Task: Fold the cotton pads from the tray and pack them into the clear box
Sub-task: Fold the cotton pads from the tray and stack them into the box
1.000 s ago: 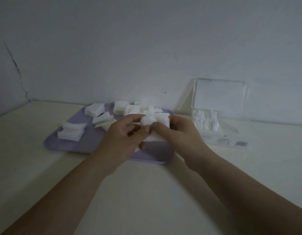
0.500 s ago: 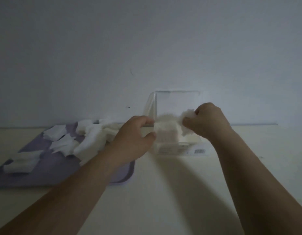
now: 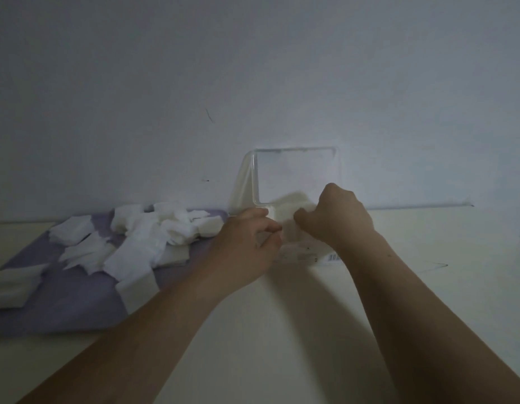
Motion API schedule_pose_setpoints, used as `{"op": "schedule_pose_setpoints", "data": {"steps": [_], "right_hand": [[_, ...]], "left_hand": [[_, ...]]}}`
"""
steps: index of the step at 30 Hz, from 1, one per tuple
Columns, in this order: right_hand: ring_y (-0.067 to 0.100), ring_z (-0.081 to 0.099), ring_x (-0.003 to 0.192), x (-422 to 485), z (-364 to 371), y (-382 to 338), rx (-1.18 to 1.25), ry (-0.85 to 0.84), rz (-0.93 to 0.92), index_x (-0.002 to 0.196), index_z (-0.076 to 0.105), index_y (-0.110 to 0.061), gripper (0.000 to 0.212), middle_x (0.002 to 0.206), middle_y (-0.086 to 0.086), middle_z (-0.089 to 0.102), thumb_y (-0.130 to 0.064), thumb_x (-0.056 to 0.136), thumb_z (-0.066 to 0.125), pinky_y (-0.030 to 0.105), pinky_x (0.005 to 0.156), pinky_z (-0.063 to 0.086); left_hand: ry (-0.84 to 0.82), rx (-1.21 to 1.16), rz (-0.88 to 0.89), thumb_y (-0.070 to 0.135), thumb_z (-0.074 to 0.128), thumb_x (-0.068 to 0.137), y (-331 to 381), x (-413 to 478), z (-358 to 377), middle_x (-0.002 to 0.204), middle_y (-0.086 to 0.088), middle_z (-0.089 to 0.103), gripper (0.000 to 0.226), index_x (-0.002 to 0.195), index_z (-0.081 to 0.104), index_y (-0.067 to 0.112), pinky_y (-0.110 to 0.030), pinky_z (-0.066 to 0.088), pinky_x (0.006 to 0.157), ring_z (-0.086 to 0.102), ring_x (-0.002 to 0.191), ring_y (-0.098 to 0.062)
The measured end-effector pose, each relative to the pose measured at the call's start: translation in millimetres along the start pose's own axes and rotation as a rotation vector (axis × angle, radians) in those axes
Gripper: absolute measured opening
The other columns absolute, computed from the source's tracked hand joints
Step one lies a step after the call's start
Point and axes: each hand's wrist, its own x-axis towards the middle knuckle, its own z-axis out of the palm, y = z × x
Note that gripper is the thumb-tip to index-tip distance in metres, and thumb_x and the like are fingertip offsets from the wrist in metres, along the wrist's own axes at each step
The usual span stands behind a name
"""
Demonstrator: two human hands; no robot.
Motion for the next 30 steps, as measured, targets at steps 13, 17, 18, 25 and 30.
{"op": "schedule_pose_setpoints", "data": {"steps": [13, 17, 18, 25, 30], "right_hand": [[0.023, 0.056, 0.070, -2, 12, -9, -0.101, -0.031, -0.180, 0.081, 0.057, -0.013, 0.008, 0.090, 0.006, 0.059, -0.009, 0.081, 0.065, 0.024, 0.052, 0.035], [0.018, 0.047, 0.062, -17, -6, -22, -0.223, -0.077, -0.174, 0.075, 0.044, -0.015, 0.018, 0.082, 0.002, 0.053, -0.001, 0.079, 0.054, 0.026, 0.053, 0.034], [0.017, 0.046, 0.060, -21, -13, -27, -0.235, -0.069, -0.161, 0.074, 0.044, -0.015, 0.018, 0.078, 0.002, 0.053, 0.001, 0.079, 0.052, 0.026, 0.053, 0.034], [0.026, 0.064, 0.099, -60, -1, -74, -0.001, 0.125, -0.440, 0.110, 0.068, -0.020, 0.023, 0.110, 0.003, 0.070, -0.015, 0.093, 0.054, 0.037, 0.081, 0.054], [0.029, 0.067, 0.110, -112, 75, -91, 0.212, -0.088, -0.749, 0.122, 0.071, -0.022, 0.034, 0.120, 0.003, 0.072, -0.026, 0.091, 0.055, 0.042, 0.092, 0.055]], "left_hand": [[0.000, -0.009, -0.001, 0.035, 0.066, 0.096, 1, -3, 0, 0.148, 0.004, 0.055, 0.014, 0.099, 0.079, 0.032, -0.024, 0.034, 0.113, 0.050, 0.137, -0.010], [0.002, 0.094, 0.047, 0.038, 0.061, 0.101, 8, -13, -7, 0.159, 0.005, 0.044, 0.025, 0.121, 0.073, 0.028, -0.020, 0.031, 0.108, 0.043, 0.143, -0.013], [0.017, 0.104, 0.059, 0.037, 0.059, 0.102, 10, -17, -11, 0.159, 0.006, 0.043, 0.029, 0.126, 0.070, 0.026, -0.019, 0.031, 0.106, 0.042, 0.142, -0.011], [0.216, 0.314, 0.057, 0.021, 0.058, 0.081, -38, -60, -83, 0.134, -0.005, 0.065, 0.034, 0.110, 0.075, 0.020, -0.045, 0.052, 0.101, 0.062, 0.118, -0.032], [0.192, 0.496, -0.288, 0.034, 0.056, 0.069, -77, -105, -130, 0.143, -0.003, 0.057, 0.064, 0.132, 0.065, 0.025, -0.044, 0.047, 0.105, 0.054, 0.127, -0.036]]}}
